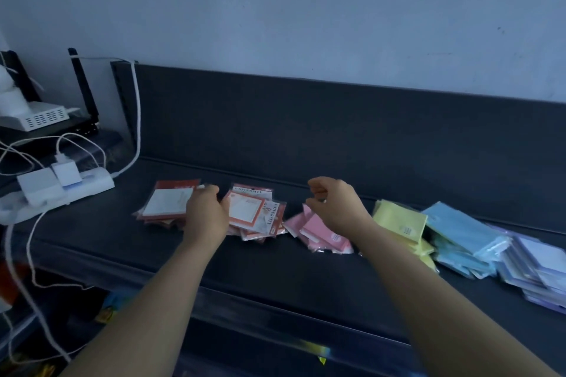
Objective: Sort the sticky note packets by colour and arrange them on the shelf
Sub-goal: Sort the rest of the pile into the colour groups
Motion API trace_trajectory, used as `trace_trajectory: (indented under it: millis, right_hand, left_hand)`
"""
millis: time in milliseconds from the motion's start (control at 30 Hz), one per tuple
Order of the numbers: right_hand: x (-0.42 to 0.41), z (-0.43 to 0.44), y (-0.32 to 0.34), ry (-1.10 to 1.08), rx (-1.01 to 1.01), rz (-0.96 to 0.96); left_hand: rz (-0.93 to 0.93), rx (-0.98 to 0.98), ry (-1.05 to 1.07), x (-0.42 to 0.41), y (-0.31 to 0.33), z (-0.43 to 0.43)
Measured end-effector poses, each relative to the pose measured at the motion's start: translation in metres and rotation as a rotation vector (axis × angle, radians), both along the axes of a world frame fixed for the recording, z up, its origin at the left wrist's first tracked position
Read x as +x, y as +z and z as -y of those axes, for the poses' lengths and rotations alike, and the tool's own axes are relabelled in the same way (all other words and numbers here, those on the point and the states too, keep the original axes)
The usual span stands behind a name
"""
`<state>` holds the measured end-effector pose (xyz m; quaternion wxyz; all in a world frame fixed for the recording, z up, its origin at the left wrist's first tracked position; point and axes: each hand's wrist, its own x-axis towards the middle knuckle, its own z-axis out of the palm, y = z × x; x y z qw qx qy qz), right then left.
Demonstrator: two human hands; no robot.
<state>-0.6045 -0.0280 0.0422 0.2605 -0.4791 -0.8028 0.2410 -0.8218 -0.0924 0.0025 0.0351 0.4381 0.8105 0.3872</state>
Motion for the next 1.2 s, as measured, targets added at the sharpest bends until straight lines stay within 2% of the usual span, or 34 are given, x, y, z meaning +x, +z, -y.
trace_trajectory:
  millis: [133,233,533,700,1200]
  right_hand:
    - [0.011,0.003,0.003,-0.037,0.076,0.098]
    - [0.024,0.009,0.007,-0.074,0.135,0.163]
    - [0.106,0.029,0.009,-0.212,0.212,0.26]
    - [0.175,0.044,0.01,-0.301,0.212,0.213]
    - [0.483,0.083,0.008,-0.577,0.118,0.233]
  left_hand:
    - [-0.254,-0.024,-0.076,0.014,0.008,0.003]
    - [-0.327,0.005,-0.181,0.038,0.016,0.008]
    - [-0.356,0.049,-0.434,0.141,0.031,0.008]
    - [-0.351,0.089,-0.551,0.212,0.033,0.009]
    - [-0.251,0.174,-0.776,0.515,0.031,0.004]
